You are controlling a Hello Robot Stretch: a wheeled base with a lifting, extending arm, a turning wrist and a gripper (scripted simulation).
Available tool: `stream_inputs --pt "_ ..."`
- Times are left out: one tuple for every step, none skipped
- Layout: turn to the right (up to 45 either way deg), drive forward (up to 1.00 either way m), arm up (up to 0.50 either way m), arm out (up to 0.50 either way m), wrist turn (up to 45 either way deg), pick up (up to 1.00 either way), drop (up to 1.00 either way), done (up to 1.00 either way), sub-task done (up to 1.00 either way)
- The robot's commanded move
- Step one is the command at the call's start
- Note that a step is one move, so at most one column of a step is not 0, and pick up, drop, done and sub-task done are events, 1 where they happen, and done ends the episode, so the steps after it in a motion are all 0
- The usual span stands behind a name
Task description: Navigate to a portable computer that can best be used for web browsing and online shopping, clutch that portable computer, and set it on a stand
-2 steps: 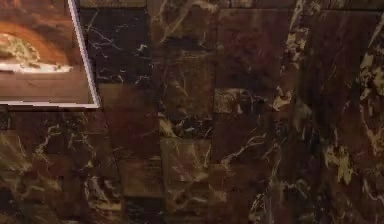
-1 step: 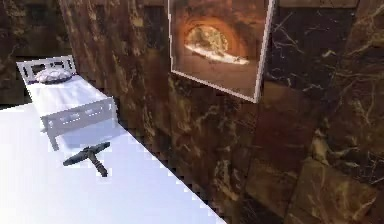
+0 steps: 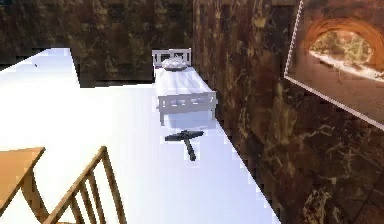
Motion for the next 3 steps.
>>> stream_inputs --pt "0.0 0.30 0.00 0.00 0.0 0.00 0.00 0.00 0.00" --pt "-12.0 0.00 0.00 0.00 0.0 0.00 0.00 0.00 0.00" --pt "0.0 0.50 0.00 0.00 0.0 0.00 0.00 0.00 0.00"
